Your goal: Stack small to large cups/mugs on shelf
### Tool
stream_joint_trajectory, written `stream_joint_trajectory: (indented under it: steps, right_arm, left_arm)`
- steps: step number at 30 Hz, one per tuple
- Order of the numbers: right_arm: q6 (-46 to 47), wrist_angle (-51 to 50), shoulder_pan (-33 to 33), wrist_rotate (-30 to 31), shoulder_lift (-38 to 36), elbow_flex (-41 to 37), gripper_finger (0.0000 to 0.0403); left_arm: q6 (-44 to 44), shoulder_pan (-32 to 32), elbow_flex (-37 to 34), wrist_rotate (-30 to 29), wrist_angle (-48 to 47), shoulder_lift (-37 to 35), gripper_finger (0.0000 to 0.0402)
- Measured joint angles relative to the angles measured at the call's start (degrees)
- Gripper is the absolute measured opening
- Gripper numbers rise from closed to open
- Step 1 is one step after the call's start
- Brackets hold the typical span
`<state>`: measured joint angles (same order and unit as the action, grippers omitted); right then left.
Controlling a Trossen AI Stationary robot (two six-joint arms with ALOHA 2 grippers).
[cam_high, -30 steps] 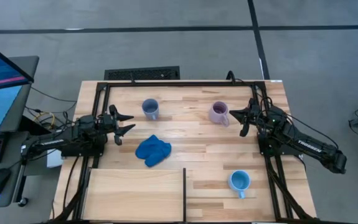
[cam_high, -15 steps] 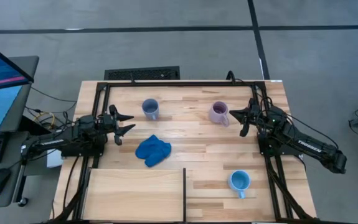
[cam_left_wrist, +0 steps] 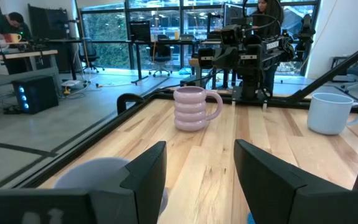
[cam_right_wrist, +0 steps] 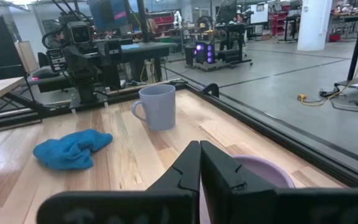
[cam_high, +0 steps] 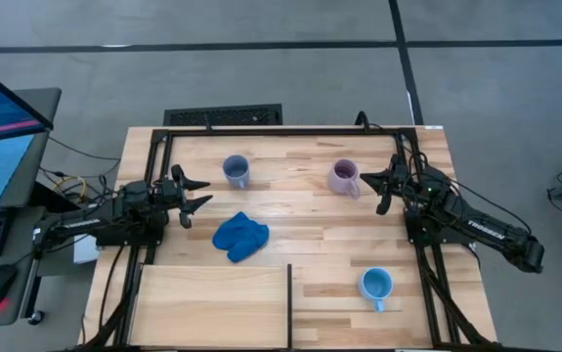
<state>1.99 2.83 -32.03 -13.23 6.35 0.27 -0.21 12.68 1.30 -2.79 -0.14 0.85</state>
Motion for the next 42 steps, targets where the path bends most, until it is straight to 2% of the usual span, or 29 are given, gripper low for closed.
stream_joint_trajectory:
  steps: [13,15,21,28,42]
  right_arm:
    - [0.9,0.0,0.0,0.0,0.0,0.0,0.0033]
    - [4.3,0.1,0.0,0.8,0.0,0.0,0.0033]
    - [17.5,0.2,0.0,8.5,0.0,0.0,0.0033]
    - [18.0,0.2,0.0,8.9,0.0,0.0,0.0033]
    - [18.0,-0.7,0.0,8.8,0.0,0.0,0.0033]
  left_arm:
    - [0.0,0.0,0.0,0.0,0.0,0.0,0.0180]
    - [0.0,0.0,0.0,0.0,0.0,0.0,0.0180]
    - [0.1,0.0,0.0,0.0,0.3,0.0,0.0180]
    - [-2.2,0.0,0.0,-0.1,0.8,0.0,0.0180]
    - [-1.4,0.0,0.0,-0.9,0.5,0.0,0.0180]
